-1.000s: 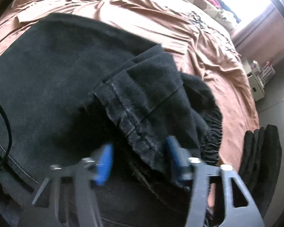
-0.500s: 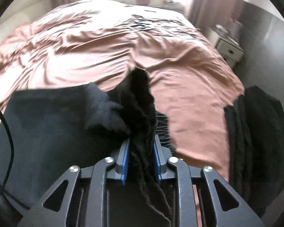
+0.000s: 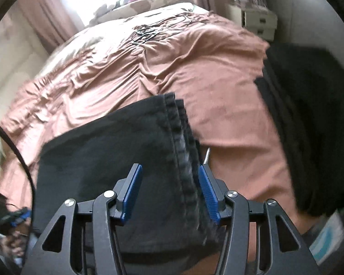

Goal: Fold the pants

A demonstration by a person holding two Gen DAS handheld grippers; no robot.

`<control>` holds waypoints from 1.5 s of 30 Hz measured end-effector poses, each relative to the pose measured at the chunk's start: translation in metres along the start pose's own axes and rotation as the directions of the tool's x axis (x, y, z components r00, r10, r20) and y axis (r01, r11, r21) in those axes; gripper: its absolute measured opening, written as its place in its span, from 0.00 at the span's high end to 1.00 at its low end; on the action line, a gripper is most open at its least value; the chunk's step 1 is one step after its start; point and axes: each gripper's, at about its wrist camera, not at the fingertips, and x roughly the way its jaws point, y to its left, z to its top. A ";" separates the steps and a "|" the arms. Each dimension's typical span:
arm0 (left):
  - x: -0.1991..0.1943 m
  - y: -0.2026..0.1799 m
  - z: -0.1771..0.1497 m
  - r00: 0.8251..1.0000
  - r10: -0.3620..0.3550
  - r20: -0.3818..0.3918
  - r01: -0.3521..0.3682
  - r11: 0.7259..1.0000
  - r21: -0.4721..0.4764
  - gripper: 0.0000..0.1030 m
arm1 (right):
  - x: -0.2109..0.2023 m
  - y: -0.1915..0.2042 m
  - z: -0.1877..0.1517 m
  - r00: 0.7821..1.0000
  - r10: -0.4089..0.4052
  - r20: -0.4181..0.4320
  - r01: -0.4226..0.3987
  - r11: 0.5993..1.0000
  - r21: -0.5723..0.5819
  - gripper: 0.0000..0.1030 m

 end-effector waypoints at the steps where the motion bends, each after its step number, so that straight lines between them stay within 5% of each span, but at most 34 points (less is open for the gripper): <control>1: 0.000 0.000 0.000 1.000 0.001 -0.001 -0.001 1.000 0.000 0.41 | -0.004 -0.006 -0.003 1.000 0.022 -0.003 -0.022 1.000 0.021 0.52; 6: 0.002 0.001 0.001 1.000 0.009 -0.002 -0.009 1.000 -0.003 0.41 | -0.016 -0.026 -0.028 0.992 0.126 0.019 -0.127 0.986 0.112 0.37; 14: 0.000 0.006 0.000 1.000 0.017 0.009 -0.017 1.000 -0.016 0.41 | -0.017 -0.055 -0.066 0.949 0.307 0.066 -0.314 0.922 0.226 0.36; 22: -0.001 0.007 0.000 1.000 0.024 0.005 -0.024 1.000 -0.015 0.41 | 0.009 -0.098 -0.104 0.936 0.347 0.066 -0.347 0.869 0.352 0.36; 31: 0.001 0.007 0.000 1.000 0.025 0.002 -0.025 0.999 -0.025 0.41 | 0.024 -0.120 -0.101 0.923 0.367 0.114 -0.376 0.804 0.460 0.36; 34: 0.000 0.006 0.000 1.000 0.028 0.002 -0.028 0.999 -0.021 0.41 | 0.024 -0.121 -0.107 0.931 0.342 0.125 -0.358 0.797 0.486 0.46; 36: 0.000 0.007 0.000 1.000 0.030 0.001 -0.030 0.999 -0.021 0.41 | 0.020 -0.122 -0.108 0.941 0.316 0.124 -0.335 0.805 0.490 0.64; 38: -0.001 0.007 0.000 0.999 0.032 0.001 -0.032 0.999 -0.024 0.41 | 0.014 -0.120 -0.111 0.940 0.312 0.139 -0.339 0.800 0.496 0.72; 45: 0.003 0.000 -0.002 0.999 0.046 -0.024 -0.046 0.999 -0.003 0.41 | -0.003 -0.113 -0.112 0.931 0.319 0.179 -0.365 0.798 0.479 0.73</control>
